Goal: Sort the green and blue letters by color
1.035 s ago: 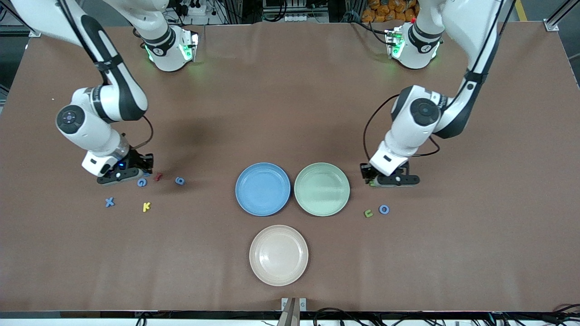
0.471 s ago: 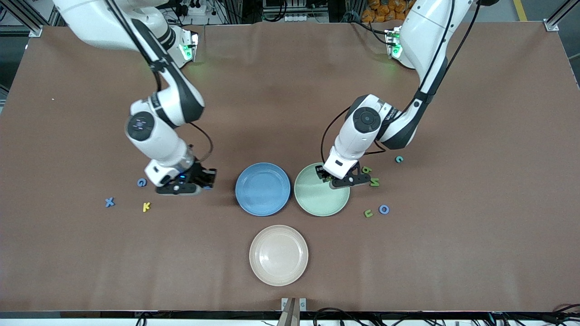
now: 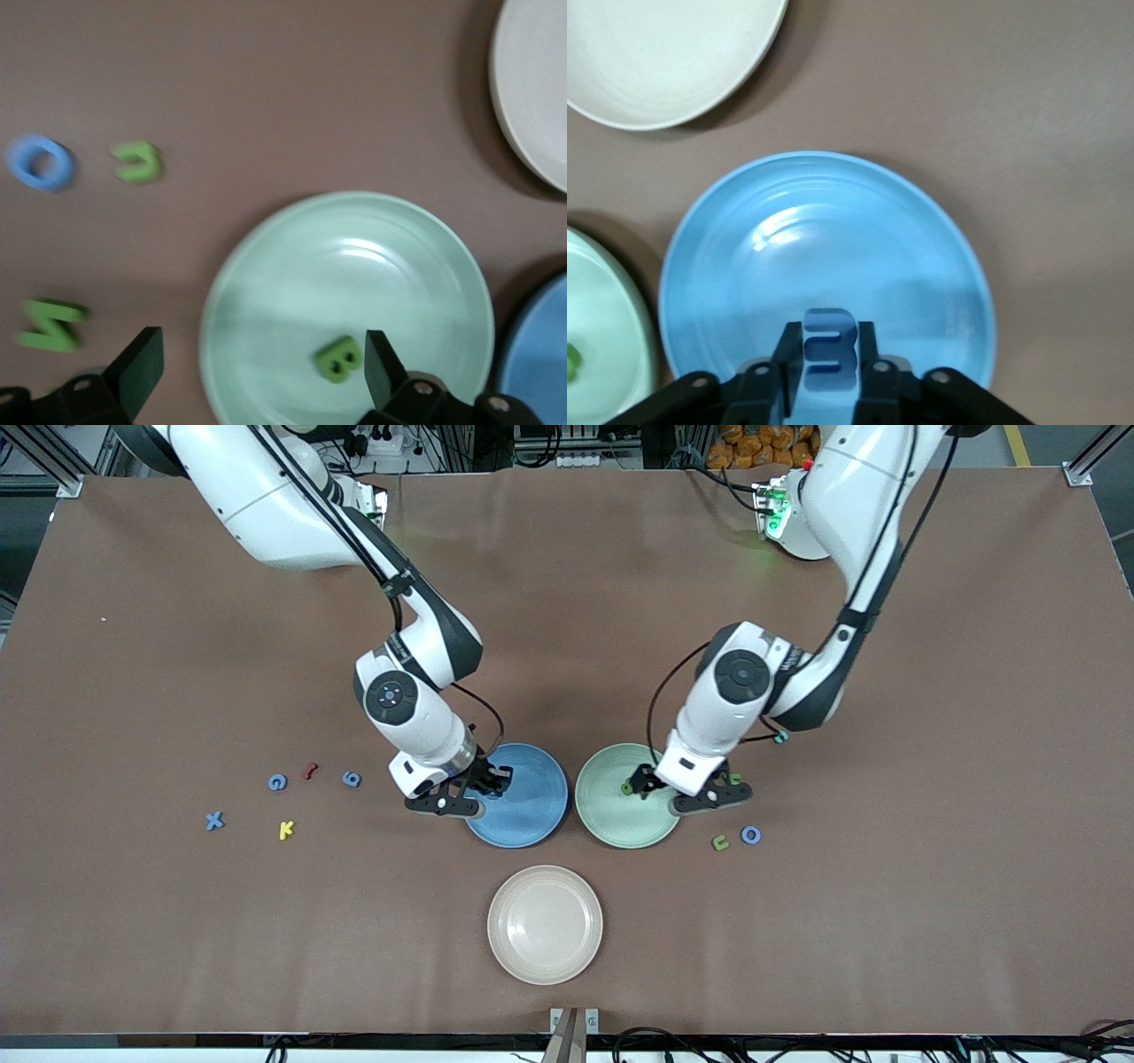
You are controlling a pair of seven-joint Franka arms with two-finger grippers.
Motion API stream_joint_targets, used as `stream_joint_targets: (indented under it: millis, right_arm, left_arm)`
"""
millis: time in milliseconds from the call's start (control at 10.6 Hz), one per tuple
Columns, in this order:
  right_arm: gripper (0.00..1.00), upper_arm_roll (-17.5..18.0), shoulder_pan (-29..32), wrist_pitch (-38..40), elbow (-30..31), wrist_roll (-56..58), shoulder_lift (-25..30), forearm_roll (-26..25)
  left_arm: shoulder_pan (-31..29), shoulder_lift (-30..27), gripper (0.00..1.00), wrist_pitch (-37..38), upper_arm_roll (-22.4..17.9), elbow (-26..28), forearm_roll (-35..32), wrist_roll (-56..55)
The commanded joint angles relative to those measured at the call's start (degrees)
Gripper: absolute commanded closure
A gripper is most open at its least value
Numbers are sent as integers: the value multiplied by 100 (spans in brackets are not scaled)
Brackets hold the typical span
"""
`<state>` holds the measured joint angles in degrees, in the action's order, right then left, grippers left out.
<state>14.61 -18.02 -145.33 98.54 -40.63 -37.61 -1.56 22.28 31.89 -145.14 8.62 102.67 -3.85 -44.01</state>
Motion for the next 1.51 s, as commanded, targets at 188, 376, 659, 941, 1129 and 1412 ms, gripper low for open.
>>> stream_joint_targets:
  millis: [188,376,659,941,1129,1412]
  right_arm:
    - [0,-246,9,731,-379,-509,51,6]
    - [0,-729,-8,1442,-362,-419,218,-2]
    - [0,-793,562,1867,75,291,753,6]
    - [0,-986,1001,1562,699,363,974,6]
    - [0,-986,1230,615,1673,512,1359,24]
    - [0,-986,1380,34,2290,741,1423,24]
  left_arm:
    - [-960,-429,0,636,35,383,-177,2198]
    - [-1006,-255,0,627,8,499,-247,2327]
    - [-945,-201,5,627,-1,772,-405,2169]
    - [-892,89,6,513,-1,720,-668,1687]
    - [-892,221,10,408,8,693,-819,1439]
    - [-892,370,17,153,8,684,-819,1281]
